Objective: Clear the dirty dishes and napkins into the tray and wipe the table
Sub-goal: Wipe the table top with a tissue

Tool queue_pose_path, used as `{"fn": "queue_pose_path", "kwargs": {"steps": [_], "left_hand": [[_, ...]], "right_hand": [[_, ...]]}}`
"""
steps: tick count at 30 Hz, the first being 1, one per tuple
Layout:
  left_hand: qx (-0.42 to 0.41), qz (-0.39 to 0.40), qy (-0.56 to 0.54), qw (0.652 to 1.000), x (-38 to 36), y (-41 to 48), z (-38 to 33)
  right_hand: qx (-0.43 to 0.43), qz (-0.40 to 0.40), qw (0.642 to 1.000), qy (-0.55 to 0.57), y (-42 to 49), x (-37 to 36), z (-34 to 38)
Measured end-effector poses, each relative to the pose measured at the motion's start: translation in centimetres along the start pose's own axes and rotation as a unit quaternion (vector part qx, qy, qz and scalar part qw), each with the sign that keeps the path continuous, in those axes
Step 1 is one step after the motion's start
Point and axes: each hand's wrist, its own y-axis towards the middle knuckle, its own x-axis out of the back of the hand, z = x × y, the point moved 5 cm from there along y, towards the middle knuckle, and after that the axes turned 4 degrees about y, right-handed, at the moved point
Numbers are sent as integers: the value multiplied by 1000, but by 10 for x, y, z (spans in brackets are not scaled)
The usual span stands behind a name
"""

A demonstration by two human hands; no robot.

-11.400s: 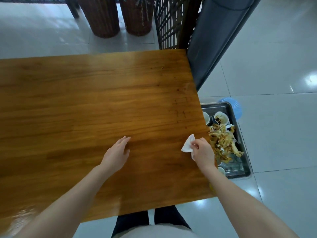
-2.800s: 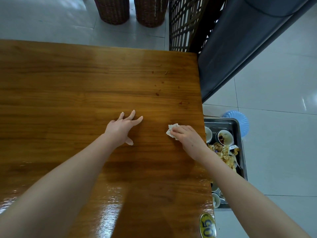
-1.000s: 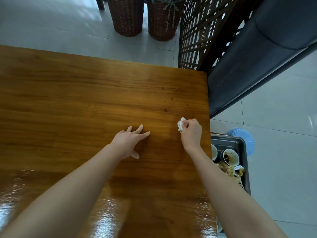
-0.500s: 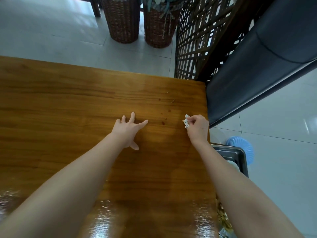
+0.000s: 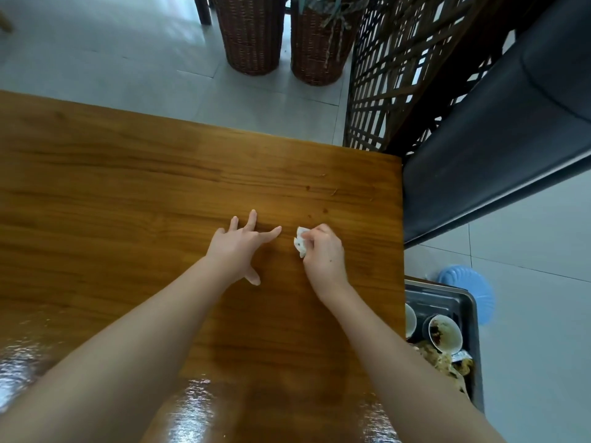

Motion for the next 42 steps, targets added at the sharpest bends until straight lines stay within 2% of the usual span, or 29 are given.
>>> {"fn": "queue_pose_path", "kwargs": {"steps": [4,13,20,25,35,42], "left_hand": [[6,5,1,1000,2,0,-1],[1,4,-13,1000,3,-1,-1],[8,12,-9,1000,4,1,-1],[7,15,-5,1000,3,4,0],[7,18,-1,1000,-1,7,0],[14,21,-1,1000,0,8,-1]], "right_hand": [[23,30,999,-5,13,-3,-2],[-71,-31,997,4,80,28,-31],[12,-6,1000,-15,34,-1,-5],[22,10,1000,-9,46,0,-4],[-107,-77,991,26,116,39,-35],[-15,-26,999,16,87,-5,3]]}}
